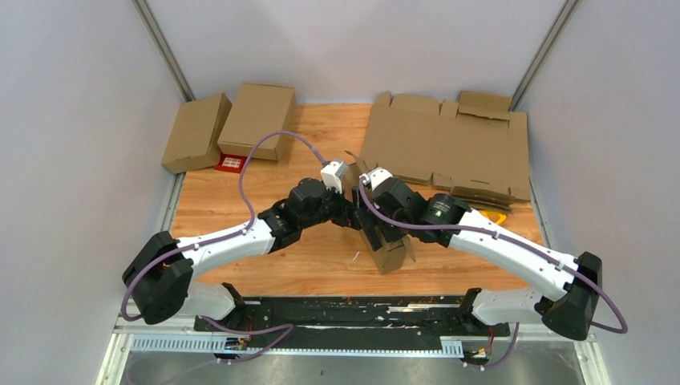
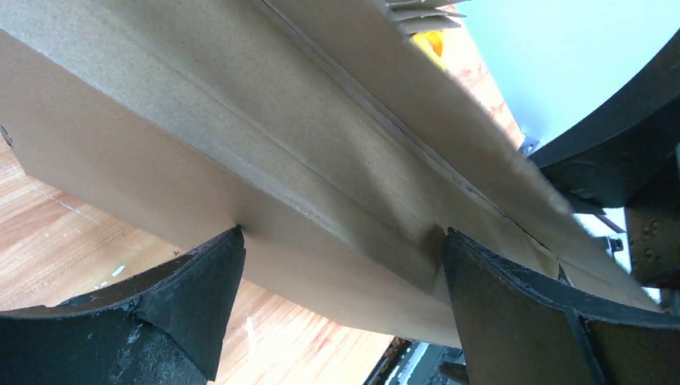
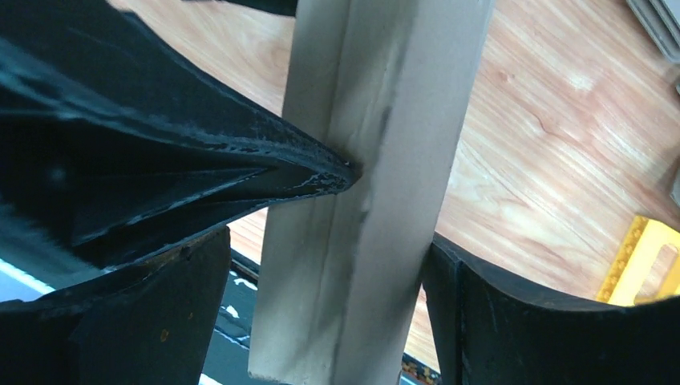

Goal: Fold the paper box

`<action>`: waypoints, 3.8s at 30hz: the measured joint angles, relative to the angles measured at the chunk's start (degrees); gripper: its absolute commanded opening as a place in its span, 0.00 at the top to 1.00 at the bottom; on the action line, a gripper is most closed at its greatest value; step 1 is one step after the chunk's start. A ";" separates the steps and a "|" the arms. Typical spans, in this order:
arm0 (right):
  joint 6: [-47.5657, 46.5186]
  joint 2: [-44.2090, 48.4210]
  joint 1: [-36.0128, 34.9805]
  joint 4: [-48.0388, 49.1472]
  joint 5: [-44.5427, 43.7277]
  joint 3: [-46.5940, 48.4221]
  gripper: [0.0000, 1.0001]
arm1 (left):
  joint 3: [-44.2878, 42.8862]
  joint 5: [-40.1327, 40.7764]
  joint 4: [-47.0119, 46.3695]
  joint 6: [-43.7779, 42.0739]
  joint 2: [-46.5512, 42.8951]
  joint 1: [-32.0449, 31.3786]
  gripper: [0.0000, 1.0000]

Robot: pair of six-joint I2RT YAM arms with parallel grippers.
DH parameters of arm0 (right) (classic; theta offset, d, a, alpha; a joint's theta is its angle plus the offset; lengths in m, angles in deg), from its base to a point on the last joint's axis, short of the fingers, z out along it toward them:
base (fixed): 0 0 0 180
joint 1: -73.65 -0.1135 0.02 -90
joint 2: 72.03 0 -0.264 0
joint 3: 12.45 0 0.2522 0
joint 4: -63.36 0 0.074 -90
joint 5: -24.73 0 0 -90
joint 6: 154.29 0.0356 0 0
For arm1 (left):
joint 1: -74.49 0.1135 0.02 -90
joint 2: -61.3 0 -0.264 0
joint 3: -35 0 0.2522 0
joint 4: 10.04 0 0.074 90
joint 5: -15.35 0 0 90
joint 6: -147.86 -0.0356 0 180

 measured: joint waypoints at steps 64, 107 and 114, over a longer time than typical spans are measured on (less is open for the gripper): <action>-14.67 9.97 1.14 -4.39 8.98 -6.12 0.39 | 18.69 -2.95 -3.30 -14.82 -29.97 27.08 0.04; -15.63 9.16 0.31 -2.38 14.34 -7.34 0.37 | 21.53 -29.49 -35.89 -12.41 -11.50 30.91 0.61; -13.57 7.72 -1.18 -1.68 12.07 -6.62 0.30 | 20.39 -29.59 -31.45 -15.28 -12.70 29.59 1.00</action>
